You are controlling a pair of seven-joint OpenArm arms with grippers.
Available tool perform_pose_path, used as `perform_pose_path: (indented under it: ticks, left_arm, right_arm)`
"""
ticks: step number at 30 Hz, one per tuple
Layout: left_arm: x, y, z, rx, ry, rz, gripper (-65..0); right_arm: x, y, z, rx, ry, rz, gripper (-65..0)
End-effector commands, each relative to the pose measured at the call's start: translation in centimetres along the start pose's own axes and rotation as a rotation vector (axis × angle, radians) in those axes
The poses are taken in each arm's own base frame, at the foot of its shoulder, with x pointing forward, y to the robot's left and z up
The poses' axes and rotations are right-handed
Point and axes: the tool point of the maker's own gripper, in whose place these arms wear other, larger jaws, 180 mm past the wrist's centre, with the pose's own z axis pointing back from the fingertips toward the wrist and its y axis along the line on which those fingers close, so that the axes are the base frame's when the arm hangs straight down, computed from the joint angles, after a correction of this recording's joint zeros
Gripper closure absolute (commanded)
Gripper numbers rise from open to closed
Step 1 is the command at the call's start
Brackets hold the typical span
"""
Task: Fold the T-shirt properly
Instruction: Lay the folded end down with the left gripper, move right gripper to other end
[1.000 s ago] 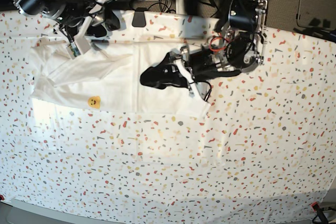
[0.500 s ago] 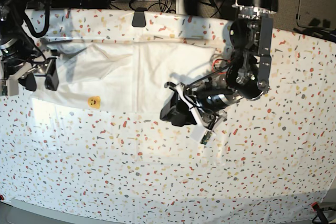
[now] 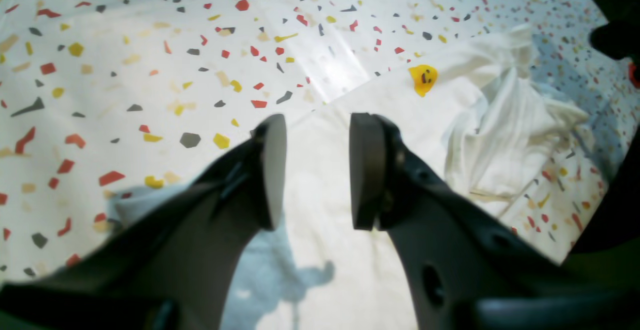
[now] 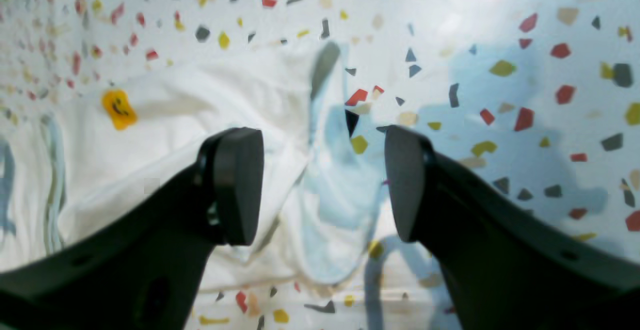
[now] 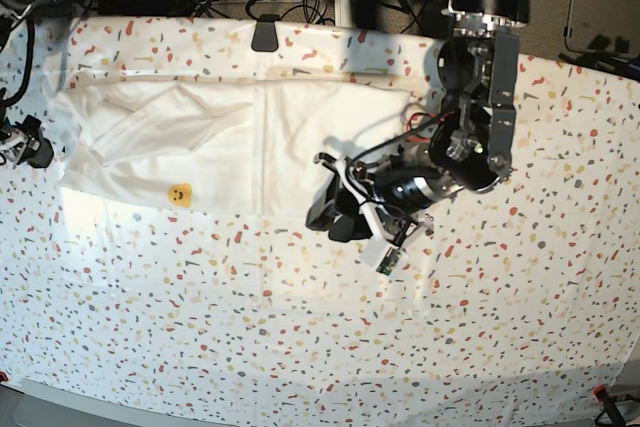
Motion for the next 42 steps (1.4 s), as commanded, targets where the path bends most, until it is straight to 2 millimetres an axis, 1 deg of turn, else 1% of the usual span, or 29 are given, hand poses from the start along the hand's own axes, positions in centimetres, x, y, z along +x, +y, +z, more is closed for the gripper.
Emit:
perform_pose_path:
  ticks: [1, 5, 7, 10, 13, 15, 19, 23, 27, 30, 32, 36, 38, 42]
  left_arm:
    - [1.9, -0.5, 0.0, -0.016, -0.055, -0.016, -20.7]
    - [0.3, 0.6, 0.1, 0.042, 0.031, -0.065, -20.7]
    - [0.1, 1.1, 0.1, 0.067, 0.042, -0.053, -20.7]
    - [0.0, 1.2, 0.1, 0.077, 0.043, -0.043, -20.7]
    - [-0.2, 1.2, 0.1, 0.077, 0.054, -0.042, -20.7]
    - [-0.6, 1.3, 0.1, 0.081, 0.081, -0.037, -20.7]
    - [-1.8, 2.2, 0.4, 0.136, 0.144, 0.013, -20.7]
    - [-2.5, 2.8, 0.6, 0.165, 0.183, -0.001, -20.7]
    - [-3.3, 2.9, 0.8, 0.176, 0.224, -0.001, -20.7]
    - [-4.5, 3.2, 1.1, 0.205, 0.25, 0.037, -20.7]
    - [-5.6, 3.3, 1.4, 0.226, 0.27, 0.035, -20.7]
    - [-7.8, 2.8, 1.8, 0.226, 0.311, 0.059, -20.7]
    - [-8.6, 2.5, 2.0, 0.223, 0.324, 0.07, -20.7]
    - [-9.4, 2.2, 2.2, 0.22, 0.338, 0.081, -20.7]
  right_arm:
    - [2.0, -1.0, 0.5, -0.01, -0.039, 0.005, -38.1]
    - [1.7, -3.4, -0.2, -0.014, 0.0, -0.089, -38.1]
    - [1.2, -4.2, -0.6, -0.013, 0.023, -0.131, -38.1]
    - [-0.2, -4.8, -1.6, -0.003, 0.065, -0.183, -38.1]
    - [-2.1, -4.8, -2.9, -0.009, 0.14, -0.202, -38.1]
    - [-2.9, -4.4, -3.7, 0.004, 0.16, -0.217, -38.1]
    - [-3.7, -2.8, -5.1, 0.044, 0.193, -0.219, -38.1]
    - [-5.3, -0.4, -6.1, 0.111, 0.249, -0.229, -38.1]
    - [-6.6, 2.5, -6.6, 0.215, 0.3, -0.27, -38.1]
    - [-7.4, 4.1, -6.4, 0.28, 0.347, -0.293, -38.1]
    - [-7.6, 4.6, -6.1, 0.309, 0.363, -0.303, -38.1]
    - [-7.7, 4.5, -5.9, 0.309, 0.376, -0.299, -38.1]
    - [-7.9, 4.6, -5.8, 0.312, 0.391, -0.296, -38.1]
    - [-9.2, 4.8, -5.1, 0.323, 0.471, -0.284, -38.1]
